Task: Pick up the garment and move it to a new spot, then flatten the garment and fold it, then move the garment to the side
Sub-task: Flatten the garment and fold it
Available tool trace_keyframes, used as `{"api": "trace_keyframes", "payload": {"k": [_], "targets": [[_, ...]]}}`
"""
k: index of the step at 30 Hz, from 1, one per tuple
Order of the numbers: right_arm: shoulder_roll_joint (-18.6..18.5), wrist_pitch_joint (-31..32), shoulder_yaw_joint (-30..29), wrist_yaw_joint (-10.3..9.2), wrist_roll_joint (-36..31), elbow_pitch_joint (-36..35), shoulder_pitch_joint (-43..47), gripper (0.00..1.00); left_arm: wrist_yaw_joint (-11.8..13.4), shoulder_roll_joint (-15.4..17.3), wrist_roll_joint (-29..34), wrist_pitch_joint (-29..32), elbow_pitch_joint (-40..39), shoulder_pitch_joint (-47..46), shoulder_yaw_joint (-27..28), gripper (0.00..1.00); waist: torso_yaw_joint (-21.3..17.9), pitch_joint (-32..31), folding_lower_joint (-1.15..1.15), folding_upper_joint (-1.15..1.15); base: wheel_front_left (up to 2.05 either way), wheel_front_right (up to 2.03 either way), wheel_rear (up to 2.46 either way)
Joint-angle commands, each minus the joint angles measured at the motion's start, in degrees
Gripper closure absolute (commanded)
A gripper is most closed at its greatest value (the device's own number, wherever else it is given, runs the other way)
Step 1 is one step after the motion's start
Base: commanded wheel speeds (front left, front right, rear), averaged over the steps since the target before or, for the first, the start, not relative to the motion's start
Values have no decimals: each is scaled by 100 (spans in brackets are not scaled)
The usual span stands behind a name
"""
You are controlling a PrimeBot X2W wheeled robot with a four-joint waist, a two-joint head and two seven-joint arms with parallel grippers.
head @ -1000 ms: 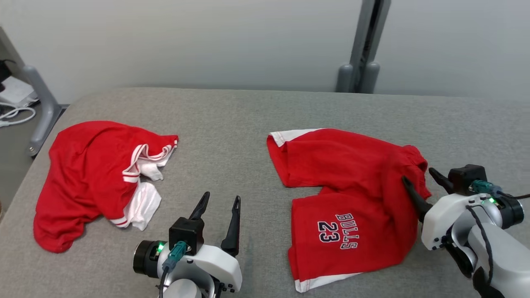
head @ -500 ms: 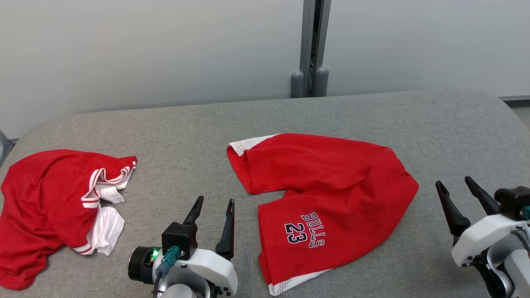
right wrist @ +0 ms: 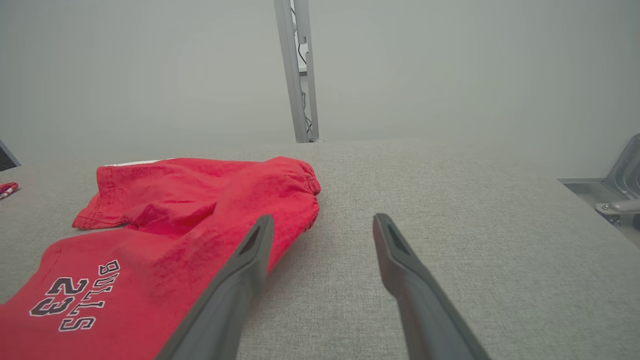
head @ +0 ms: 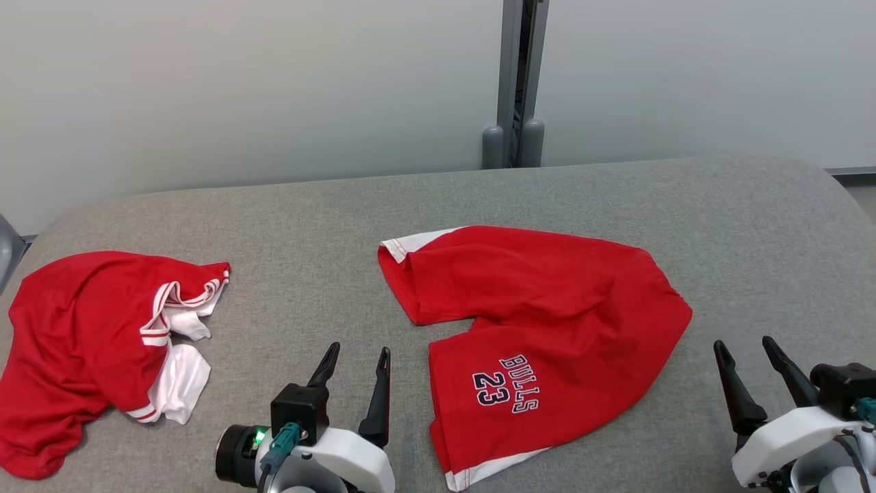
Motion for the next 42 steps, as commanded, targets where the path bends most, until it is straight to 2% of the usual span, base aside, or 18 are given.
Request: {"api": "trace_keyframes", "payload": {"k": [1,3,5,9,17,18,19,22,26,29,32,35,37,38,42], "targets": [[31,-28,47,-1,32,24,87,0,-26,31,6,1,12,16,-9,0,25,12,0,0,0,0,0],[127,-28,90,-1,394,134,128,0,-46,31,18,1,18,-11,-50,0,78,30,0,0,0,0,0],[77,-28,165,-1,466,199,114,0,-46,32,20,1,25,-31,-77,0,116,44,0,0,0,0,0],[205,68,533,0,1285,466,58,0,-39,32,53,1,72,-69,-122,0,270,96,0,0,0,0,0],[121,113,1092,0,2612,793,-314,0,-58,29,122,1,148,-170,-133,0,620,280,0,0,0,0,0],[95,105,1161,0,2701,825,-370,56,-58,29,130,1,154,-186,-132,0,660,298,0,0,0,0,0],[55,84,1219,0,2766,842,-435,100,-59,29,136,1,156,-199,-133,0,696,308,0,0,0,0,0],[-77,17,1251,0,2890,943,-597,100,-42,29,122,1,156,-215,-133,0,784,312,0,0,0,0,0],[-351,-31,987,0,2360,1166,-901,100,-22,27,76,1,136,-206,-154,0,883,297,0,0,0,0,0],[-442,-28,544,0,1382,1029,-1007,100,-6,29,53,1,116,-196,-169,0,949,299,0,0,0,0,0],[-418,-26,318,0,135,790,-1062,100,-10,29,25,1,116,-192,-184,0,1025,312,0,0,0,0,0],[-236,-27,506,0,-1020,767,-1111,100,-13,29,7,1,130,-193,-199,0,1101,327,0,0,0,0,0],[-123,-27,802,-1,-1627,976,-1216,100,-19,29,7,1,137,-196,-221,0,1152,340,0,0,0,0,0],[60,5,1175,-1,-2083,1231,-1368,100,-32,29,-6,1,150,-207,-252,0,1205,349,0,0,0,0,0],[417,84,1648,-1,-2247,1907,-1646,100,-42,31,-55,1,187,-240,-305,0,1313,351,0,0,0,0,0]]}}
